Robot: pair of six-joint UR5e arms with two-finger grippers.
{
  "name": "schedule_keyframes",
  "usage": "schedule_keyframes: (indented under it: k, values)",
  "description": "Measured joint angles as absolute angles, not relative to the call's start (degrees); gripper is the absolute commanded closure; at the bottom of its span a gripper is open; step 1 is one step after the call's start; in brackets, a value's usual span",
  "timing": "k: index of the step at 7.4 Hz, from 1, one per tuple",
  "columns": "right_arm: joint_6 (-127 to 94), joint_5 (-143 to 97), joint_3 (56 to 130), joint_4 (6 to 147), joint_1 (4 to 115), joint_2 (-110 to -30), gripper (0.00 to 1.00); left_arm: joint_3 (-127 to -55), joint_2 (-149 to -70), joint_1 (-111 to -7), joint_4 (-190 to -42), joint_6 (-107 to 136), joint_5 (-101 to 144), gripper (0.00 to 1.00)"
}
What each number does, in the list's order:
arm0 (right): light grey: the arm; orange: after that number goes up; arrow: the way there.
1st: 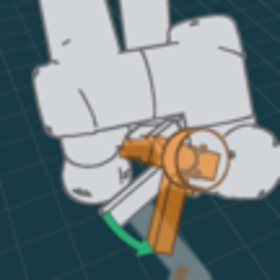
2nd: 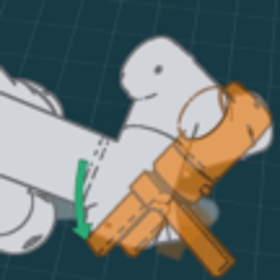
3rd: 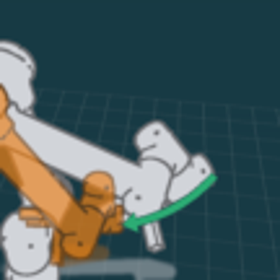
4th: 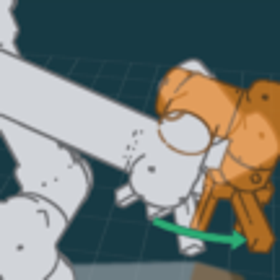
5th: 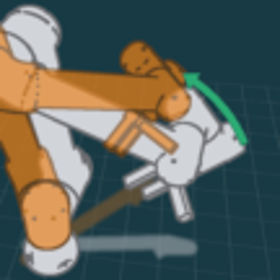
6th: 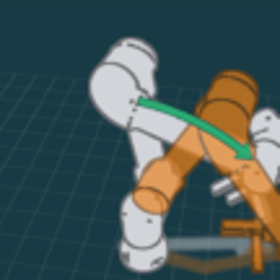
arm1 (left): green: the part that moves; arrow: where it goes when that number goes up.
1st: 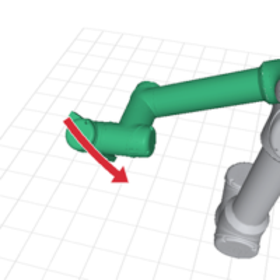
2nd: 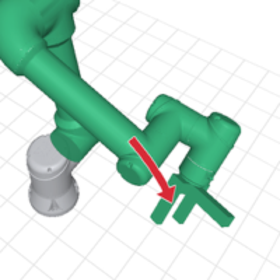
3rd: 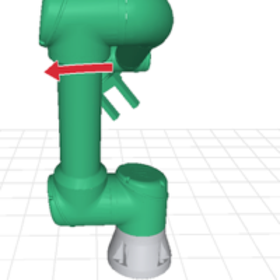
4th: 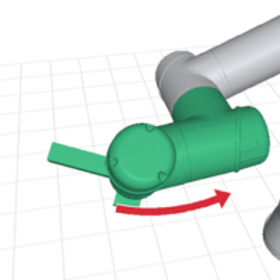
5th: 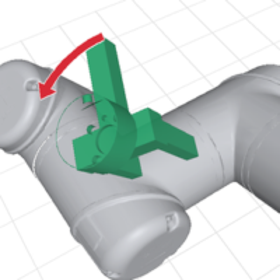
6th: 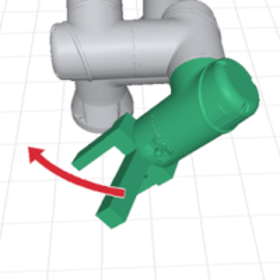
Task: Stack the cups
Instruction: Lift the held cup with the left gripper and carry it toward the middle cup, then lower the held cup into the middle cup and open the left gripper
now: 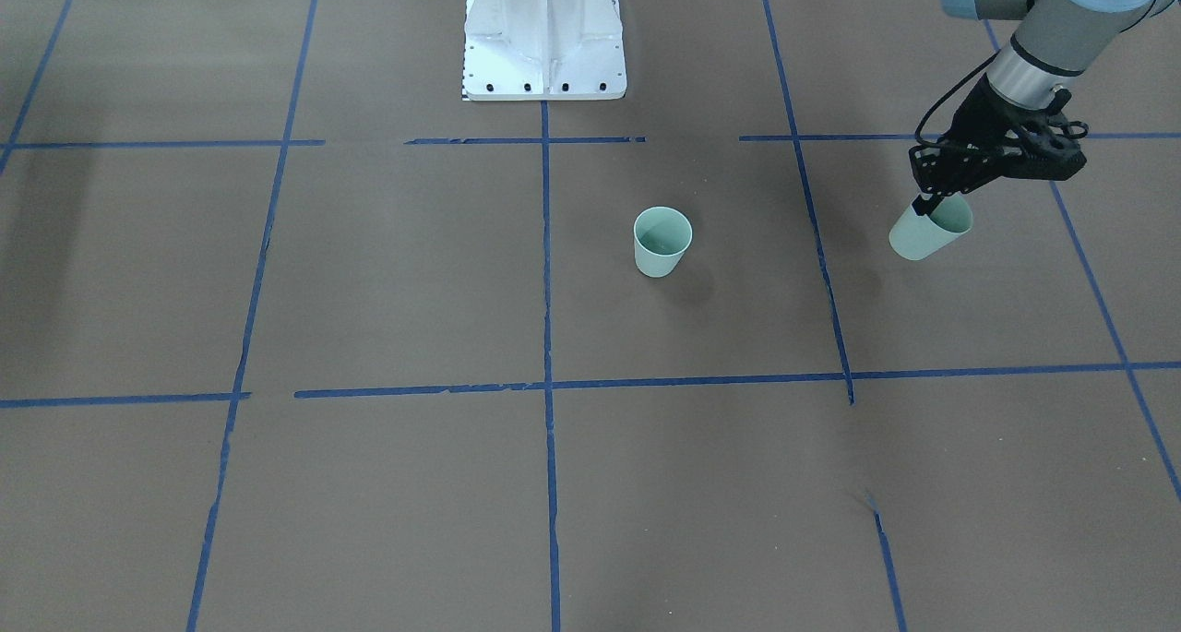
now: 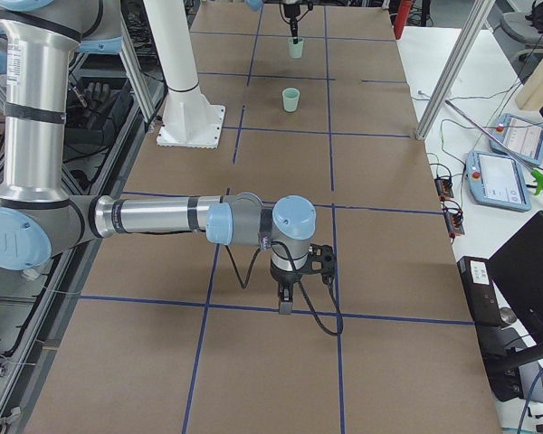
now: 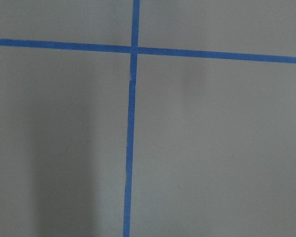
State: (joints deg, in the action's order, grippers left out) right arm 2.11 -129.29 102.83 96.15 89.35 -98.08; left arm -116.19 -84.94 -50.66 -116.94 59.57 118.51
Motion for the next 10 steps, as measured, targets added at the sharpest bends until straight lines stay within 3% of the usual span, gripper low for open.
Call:
schedule_keyframes:
  k: [5, 8, 10]
  values:
    - [2.1, -129.3, 102.8, 96.2, 89.3, -98.1, 0.0, -121.2, -112.9, -44.4, -78.1, 74.4, 117.3, 1.0]
    - [2.1, -129.3, 102.8, 96.2, 89.4, -98.1, 0.0, -115.3, -124.8, -39.2, -72.6, 84.8, 114.6, 1.0]
    - [2.1, -129.3, 102.8, 96.2, 89.3, -98.1, 0.0, -111.7, -128.5, -37.3, -72.4, 87.7, 113.0, 1.0]
